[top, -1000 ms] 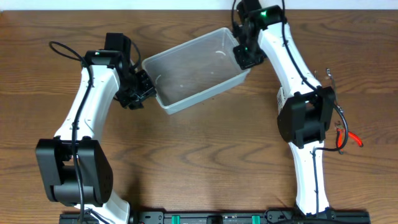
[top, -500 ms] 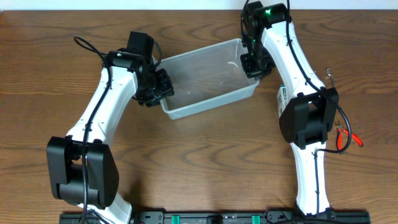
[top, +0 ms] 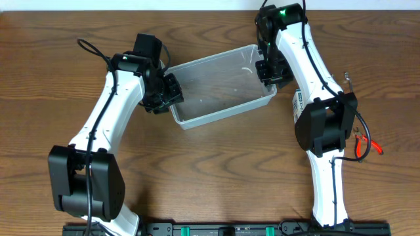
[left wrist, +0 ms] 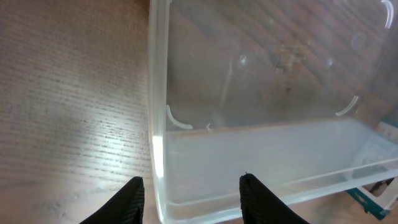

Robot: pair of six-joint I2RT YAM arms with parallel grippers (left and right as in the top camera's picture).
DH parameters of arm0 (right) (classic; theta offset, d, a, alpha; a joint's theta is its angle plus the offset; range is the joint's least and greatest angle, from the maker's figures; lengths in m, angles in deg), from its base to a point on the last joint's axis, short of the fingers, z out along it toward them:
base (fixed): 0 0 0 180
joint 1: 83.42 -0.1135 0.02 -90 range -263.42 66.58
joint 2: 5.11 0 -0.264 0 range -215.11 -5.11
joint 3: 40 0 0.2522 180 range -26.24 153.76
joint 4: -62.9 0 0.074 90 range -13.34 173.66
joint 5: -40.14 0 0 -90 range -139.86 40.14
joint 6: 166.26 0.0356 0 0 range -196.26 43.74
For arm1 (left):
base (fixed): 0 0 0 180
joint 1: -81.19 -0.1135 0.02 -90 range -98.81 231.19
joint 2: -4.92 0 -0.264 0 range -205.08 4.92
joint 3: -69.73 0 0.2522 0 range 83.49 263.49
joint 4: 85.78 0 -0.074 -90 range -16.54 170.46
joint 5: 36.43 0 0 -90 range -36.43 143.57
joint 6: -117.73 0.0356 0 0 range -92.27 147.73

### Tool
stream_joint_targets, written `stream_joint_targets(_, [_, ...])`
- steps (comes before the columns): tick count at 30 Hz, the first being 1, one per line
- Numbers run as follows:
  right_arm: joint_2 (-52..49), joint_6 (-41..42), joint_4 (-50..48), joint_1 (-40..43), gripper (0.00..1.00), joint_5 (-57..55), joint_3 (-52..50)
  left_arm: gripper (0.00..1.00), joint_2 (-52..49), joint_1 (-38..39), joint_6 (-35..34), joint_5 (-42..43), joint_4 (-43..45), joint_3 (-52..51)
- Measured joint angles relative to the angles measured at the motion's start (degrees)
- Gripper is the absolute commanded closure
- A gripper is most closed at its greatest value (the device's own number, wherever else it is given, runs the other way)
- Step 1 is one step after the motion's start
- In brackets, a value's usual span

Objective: Pack container

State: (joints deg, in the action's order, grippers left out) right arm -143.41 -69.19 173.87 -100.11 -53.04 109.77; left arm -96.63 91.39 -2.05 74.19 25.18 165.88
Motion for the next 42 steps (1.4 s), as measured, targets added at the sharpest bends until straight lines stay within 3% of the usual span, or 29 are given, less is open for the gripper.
stream_joint_targets(9, [0.00, -2.10, -4.59, -0.48, 0.61, 0.33, 0.00, 0.59, 0.11, 0.00, 0.02, 0.00, -1.44, 0.00])
stream_joint_targets(11, [0.00, -2.75, -4.74, -0.66, 0.64, 0.66, 0.00, 0.94, 0.11, 0.00, -0.20, 0.00, -3.15, -0.02])
stream_joint_targets(15, [0.02, -3.78, -5.86, -0.81, 0.74, 0.98, 0.00, 0.94, 0.39, 0.07, 0.35, 0.02, -6.03, -0.09])
stream_joint_targets(22, [0.02, -4.35, -7.58, -0.81, 0.80, 1.07, 0.00, 0.94, 6.45, 1.40, 0.72, 0.00, -11.63, -0.15])
stream_joint_targets(31, [0.02, -5.18, -7.93, -1.46, 0.68, 1.22, 0.00, 0.94, 10.10, 9.55, 1.11, 0.00, -14.91, -0.22])
stream_joint_targets(42, [0.04, -4.24, -2.08, -1.66, 0.73, 0.92, 0.00, 0.94, 10.05, 16.39, -0.68, -4.39, -13.40, -5.49])
